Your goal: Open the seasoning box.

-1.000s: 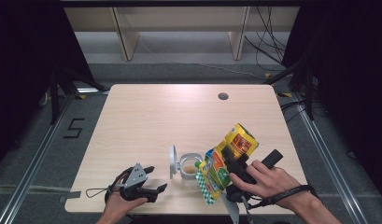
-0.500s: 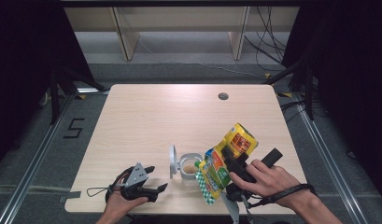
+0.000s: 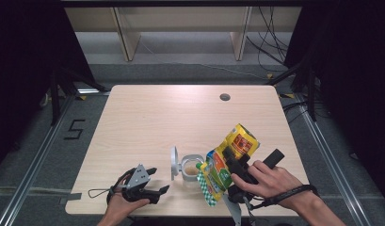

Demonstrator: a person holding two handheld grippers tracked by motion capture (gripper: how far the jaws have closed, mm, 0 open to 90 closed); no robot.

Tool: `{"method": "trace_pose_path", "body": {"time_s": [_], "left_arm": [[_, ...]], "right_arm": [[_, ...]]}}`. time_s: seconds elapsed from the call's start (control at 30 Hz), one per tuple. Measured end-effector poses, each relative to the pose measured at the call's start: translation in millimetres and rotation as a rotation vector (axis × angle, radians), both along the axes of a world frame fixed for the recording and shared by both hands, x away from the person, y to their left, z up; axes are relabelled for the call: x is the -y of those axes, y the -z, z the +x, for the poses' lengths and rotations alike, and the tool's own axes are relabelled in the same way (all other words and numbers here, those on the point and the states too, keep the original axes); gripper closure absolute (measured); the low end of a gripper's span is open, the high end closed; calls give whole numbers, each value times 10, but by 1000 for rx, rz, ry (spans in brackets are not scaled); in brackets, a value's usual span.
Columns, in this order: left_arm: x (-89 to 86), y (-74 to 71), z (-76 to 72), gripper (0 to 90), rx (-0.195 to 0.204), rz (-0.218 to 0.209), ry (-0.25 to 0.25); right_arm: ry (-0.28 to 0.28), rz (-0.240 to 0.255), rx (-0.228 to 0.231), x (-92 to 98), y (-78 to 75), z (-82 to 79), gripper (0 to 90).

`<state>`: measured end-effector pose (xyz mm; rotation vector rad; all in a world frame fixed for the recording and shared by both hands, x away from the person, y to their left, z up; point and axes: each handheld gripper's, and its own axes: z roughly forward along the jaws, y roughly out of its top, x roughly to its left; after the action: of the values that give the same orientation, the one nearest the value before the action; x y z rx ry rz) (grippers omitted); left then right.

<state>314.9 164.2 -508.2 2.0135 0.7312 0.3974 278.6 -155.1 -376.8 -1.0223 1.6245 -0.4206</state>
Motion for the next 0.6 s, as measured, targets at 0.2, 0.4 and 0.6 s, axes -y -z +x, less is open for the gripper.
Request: {"method": "trace_pose_path", "body": {"time_s": [0.2, 0.4, 0.6], "left_arm": [[15, 10, 0, 215, -12, -8, 1], [12, 4, -5, 214, -13, -10, -8], [16, 6, -9, 214, -13, -23, -7]], "right_arm": [[-5, -6, 2, -16, -6, -4, 537], [-5, 5, 1, -25, -14, -18, 537], [-13, 3, 2, -41, -13, -43, 538]]}}
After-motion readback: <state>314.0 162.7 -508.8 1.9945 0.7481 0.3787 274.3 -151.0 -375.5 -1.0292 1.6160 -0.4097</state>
